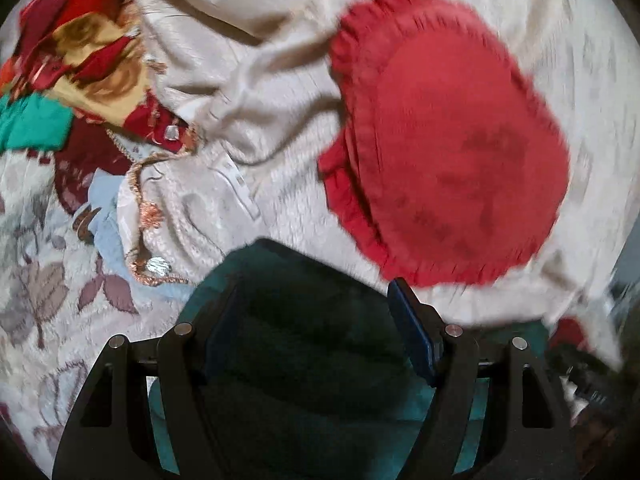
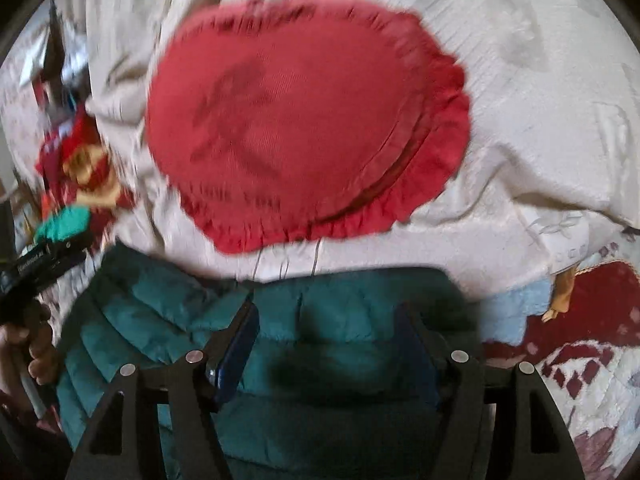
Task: Fold large clothes
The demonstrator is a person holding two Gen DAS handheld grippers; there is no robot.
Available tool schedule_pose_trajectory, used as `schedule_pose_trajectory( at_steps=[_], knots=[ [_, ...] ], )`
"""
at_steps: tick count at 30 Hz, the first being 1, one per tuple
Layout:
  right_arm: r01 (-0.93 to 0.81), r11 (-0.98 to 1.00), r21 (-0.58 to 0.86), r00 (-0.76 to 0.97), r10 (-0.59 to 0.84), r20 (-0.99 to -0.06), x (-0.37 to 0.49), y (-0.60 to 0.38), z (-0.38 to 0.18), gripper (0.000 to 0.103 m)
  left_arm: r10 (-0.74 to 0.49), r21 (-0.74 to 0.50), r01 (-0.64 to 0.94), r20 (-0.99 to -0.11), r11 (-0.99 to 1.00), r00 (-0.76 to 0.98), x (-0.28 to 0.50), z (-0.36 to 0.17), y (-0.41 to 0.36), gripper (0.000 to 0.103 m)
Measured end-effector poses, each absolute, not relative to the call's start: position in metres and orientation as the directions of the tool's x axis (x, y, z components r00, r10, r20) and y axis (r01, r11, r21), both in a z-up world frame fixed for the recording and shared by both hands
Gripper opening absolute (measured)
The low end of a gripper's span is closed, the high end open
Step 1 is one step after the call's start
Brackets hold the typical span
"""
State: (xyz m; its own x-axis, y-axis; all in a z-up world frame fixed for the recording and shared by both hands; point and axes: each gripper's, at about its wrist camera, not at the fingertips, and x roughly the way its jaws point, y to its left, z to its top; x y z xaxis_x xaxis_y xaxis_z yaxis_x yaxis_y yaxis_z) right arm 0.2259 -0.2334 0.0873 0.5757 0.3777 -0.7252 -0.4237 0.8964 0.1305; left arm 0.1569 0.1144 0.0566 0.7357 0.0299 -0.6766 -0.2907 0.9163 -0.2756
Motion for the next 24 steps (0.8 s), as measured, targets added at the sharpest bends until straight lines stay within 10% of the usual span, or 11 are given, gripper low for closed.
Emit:
schedule_pose_trajectory(
  at_steps=[6,24],
  knots=[
    [-0.382,0.921,0.079,0.482,0.272,-0.833,0.253,-0.232,0.041,0.068,0.095,-0.097,-0.297,-0.816,0.95,0.57,0.179,0.007,0.092,0.073],
    [-0.37,0.912,0.177,0.381,0.322,-0.867,0.268,-0.241,0.005,0.085,0.162,-0.006,-0.304,-0.835,0.953,0.526,0.187,-0.021,0.083,0.079]
  ],
)
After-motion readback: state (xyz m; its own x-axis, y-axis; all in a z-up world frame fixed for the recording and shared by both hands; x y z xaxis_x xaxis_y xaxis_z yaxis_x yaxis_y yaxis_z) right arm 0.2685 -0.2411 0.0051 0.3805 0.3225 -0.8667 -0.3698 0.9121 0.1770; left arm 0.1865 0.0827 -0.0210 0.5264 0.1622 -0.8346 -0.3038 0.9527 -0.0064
